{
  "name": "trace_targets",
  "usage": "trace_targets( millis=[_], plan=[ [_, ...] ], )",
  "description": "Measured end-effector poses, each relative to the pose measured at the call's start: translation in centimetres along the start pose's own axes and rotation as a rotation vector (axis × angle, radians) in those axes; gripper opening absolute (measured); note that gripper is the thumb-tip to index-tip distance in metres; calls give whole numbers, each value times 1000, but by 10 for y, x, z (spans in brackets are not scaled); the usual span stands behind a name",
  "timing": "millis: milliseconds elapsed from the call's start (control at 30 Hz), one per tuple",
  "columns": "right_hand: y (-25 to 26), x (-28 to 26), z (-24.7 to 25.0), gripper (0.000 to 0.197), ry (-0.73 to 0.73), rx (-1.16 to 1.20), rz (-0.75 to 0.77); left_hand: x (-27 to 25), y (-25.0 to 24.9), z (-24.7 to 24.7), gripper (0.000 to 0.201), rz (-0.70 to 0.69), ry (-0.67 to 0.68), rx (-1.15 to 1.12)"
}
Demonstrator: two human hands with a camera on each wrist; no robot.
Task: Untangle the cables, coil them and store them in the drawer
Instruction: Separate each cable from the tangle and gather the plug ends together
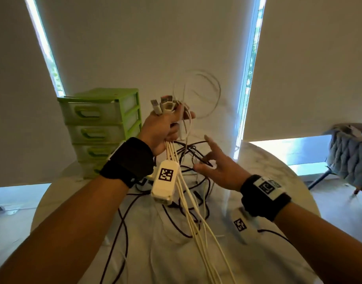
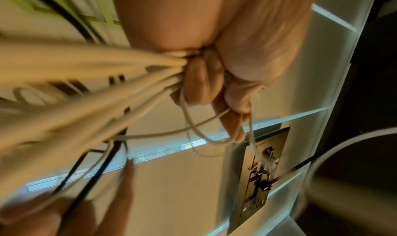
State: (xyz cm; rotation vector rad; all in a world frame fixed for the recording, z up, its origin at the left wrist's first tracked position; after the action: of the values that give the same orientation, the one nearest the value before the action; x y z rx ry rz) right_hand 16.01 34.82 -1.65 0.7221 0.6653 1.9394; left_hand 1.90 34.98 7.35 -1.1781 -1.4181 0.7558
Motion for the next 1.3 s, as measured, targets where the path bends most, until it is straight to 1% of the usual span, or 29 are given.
trace_targets(
  millis=[33, 100, 133, 200, 267, 300, 367, 433, 467, 500, 533, 567, 600, 633, 667, 700, 733, 767, 800, 833, 900, 967, 1033, 1100, 1167, 1233, 1300],
  plan=[
    [-5, 4, -1, 73, 23, -38, -17, 0, -5, 1, 22, -12, 5, -11],
    [-17, 15, 8, 24, 28, -152, -50, 1, -16, 4, 19, -29, 5, -25],
    [-22, 20, 20, 16, -8, -182, -67, 3, -21, 9, 17, -34, -12, -28],
    [-40, 30, 55, 30, -151, -186, -136, 6, -30, 22, 18, -47, -58, -26],
    [-65, 33, 98, 36, -326, -120, -283, 8, -40, 35, 21, -73, -102, -25],
    [-80, 34, 117, 36, -391, -72, -360, 8, -45, 41, 21, -92, -120, -28],
    [-99, 38, 145, 30, -473, 33, -467, 7, -56, 54, 19, -140, -166, -58],
    [-104, 44, 162, 26, -507, 117, -517, 9, -66, 60, 16, -165, -182, -68],
    [-99, 45, 166, 24, -482, 84, -535, 10, -67, 59, 17, -161, -178, -59],
    [-90, 46, 165, 21, -426, -20, -553, 11, -65, 57, 19, -146, -164, -39],
    [-73, 45, 162, 20, -362, -190, -547, 10, -62, 52, 21, -125, -135, -9],
    [-52, 46, 155, 29, -310, -390, -489, 10, -57, 45, 22, -105, -96, 33],
    [-26, 46, 142, 45, -278, -527, -372, 9, -50, 36, 23, -88, -53, 81],
    [2, 45, 122, 59, -253, -554, -225, 7, -43, 26, 24, -73, -8, 129],
    [30, 41, 97, 67, -197, -494, -98, 6, -35, 16, 24, -54, 37, 167],
    [50, 39, 71, 66, -107, -407, 0, 5, -27, 7, 22, -35, 69, 187],
    [67, 36, 45, 55, -8, -332, 75, 4, -21, 1, 20, -14, 85, 191],
    [78, 35, 25, 38, 78, -287, 105, 4, -16, -2, 18, 4, 88, 186],
    [86, 35, 13, 24, 116, -247, 134, 4, -14, -2, 16, 11, 84, 173],
    [92, 36, 10, 19, 104, -196, 151, 4, -13, 1, 14, 6, 74, 159],
    [92, 40, 17, 22, 36, -113, 141, 2, -16, 12, 16, -23, 44, 137],
    [85, 44, 28, 22, -34, -86, 122, 0, -16, 25, 17, -45, -1, 135],
    [82, 47, 43, 20, -126, 26, 112, -4, -7, 33, 16, -26, -40, 164],
    [90, 46, 54, 17, -209, 174, 150, -8, 10, 32, 17, 34, -33, 236],
    [100, 44, 64, 16, -287, 292, 202, -12, 26, 23, 13, 70, 16, 337],
    [104, 40, 72, 16, -359, 365, 241, -14, 32, 14, 11, 40, 55, 416],
    [100, 38, 73, 13, -360, 362, 267, -14, 29, 14, 10, 10, 25, 427]
  ],
)
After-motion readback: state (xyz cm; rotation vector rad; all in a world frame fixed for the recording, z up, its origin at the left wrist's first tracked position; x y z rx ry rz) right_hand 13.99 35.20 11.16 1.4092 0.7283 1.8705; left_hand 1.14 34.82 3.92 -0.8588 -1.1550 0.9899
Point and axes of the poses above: each hand's wrist, its own x-axis towards the middle knuckle, its own z-axis out of the back of the hand, y = z × x, the point moved 9 cm from there along x, towards the middle knuckle, and after that the axes turned 1 degree about -z, right-handed, at the moved point
